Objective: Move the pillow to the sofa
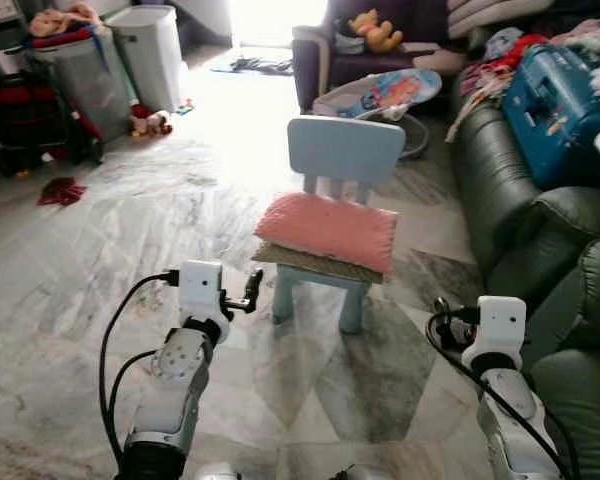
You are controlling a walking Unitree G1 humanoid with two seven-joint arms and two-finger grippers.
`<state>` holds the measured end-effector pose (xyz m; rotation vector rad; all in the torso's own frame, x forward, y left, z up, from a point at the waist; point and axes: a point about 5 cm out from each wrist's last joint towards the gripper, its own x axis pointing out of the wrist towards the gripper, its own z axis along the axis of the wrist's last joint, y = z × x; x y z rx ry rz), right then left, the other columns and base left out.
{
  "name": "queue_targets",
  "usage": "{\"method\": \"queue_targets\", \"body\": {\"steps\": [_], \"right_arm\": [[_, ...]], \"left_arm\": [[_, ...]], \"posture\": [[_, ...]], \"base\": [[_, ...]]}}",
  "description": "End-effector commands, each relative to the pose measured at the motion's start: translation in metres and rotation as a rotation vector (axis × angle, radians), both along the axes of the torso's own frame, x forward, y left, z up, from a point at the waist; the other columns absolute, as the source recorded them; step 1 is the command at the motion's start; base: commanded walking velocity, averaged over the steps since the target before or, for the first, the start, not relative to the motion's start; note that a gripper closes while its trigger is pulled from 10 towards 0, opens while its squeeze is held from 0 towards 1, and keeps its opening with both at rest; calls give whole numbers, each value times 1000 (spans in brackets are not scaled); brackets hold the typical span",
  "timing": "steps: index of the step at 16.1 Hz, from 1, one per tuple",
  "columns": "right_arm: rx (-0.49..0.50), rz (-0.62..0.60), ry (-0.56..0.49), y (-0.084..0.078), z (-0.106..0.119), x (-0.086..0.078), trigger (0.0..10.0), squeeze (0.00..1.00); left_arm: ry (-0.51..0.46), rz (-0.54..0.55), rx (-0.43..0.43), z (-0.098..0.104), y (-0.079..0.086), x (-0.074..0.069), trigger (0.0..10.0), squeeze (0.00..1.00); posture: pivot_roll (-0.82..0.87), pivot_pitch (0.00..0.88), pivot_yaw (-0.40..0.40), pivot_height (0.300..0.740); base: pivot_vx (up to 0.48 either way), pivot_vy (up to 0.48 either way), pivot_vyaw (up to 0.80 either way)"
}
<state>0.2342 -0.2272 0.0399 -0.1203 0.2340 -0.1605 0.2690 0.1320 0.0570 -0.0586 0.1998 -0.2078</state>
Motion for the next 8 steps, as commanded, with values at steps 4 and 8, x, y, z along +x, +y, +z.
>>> {"method": "queue_targets", "body": {"steps": [4, 8], "right_arm": [[12, 23, -6, 4, 1, 4, 10000, 0], [8, 28, -10, 5, 2, 3, 10000, 0]], "left_arm": [[-12, -5, 20, 0, 3, -2, 10000, 0], [-15, -12, 21, 0, 0, -3, 10000, 0]], "posture": [[-20, 0, -9, 740], [-26, 0, -5, 740]], "base": [[168, 0, 0], [349, 0, 0]]}}
